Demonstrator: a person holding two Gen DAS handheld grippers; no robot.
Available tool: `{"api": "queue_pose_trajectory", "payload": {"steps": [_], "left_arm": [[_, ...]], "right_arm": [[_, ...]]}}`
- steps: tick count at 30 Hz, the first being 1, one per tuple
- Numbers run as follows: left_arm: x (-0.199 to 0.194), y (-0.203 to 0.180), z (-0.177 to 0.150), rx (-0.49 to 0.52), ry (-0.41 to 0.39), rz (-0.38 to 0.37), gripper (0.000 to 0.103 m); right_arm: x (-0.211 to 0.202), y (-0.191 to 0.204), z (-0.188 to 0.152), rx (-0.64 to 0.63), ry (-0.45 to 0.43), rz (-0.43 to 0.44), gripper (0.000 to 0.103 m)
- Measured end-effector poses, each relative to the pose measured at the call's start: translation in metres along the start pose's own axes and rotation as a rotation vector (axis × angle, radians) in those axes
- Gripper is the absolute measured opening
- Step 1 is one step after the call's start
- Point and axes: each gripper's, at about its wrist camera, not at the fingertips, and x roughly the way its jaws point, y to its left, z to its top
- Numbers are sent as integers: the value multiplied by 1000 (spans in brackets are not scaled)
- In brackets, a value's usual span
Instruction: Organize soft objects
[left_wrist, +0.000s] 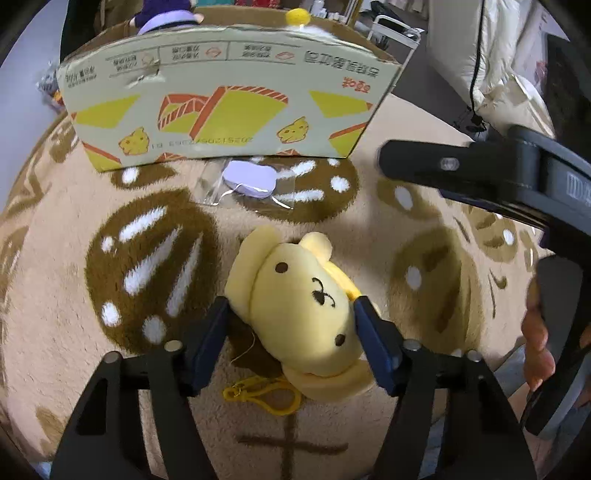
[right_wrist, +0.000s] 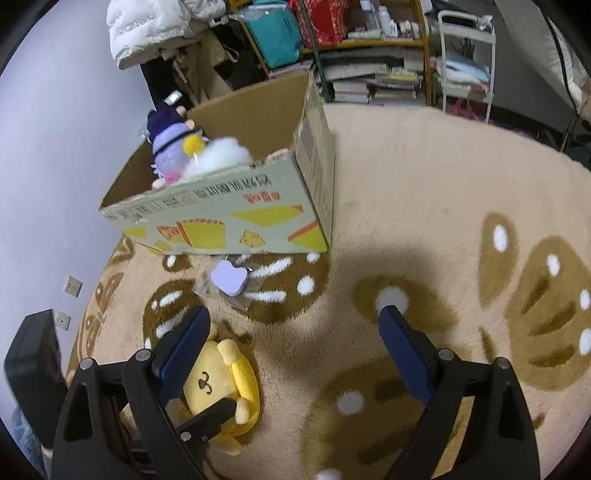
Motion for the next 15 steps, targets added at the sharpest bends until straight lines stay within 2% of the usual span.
{"api": "queue_pose_trajectory", "payload": {"steps": [7,11,15], "left_arm": [[-5,-3,-2,19,-22,25,58],[-12,-2,-5,35,-51,84,58],[-16,15,0,-14,-58,98,58]], "right_arm": [[15,7,3,-7,10,6,97],[19,10,7,-9,3,25,97],[20,13,10,-8,-12,47,97]]}}
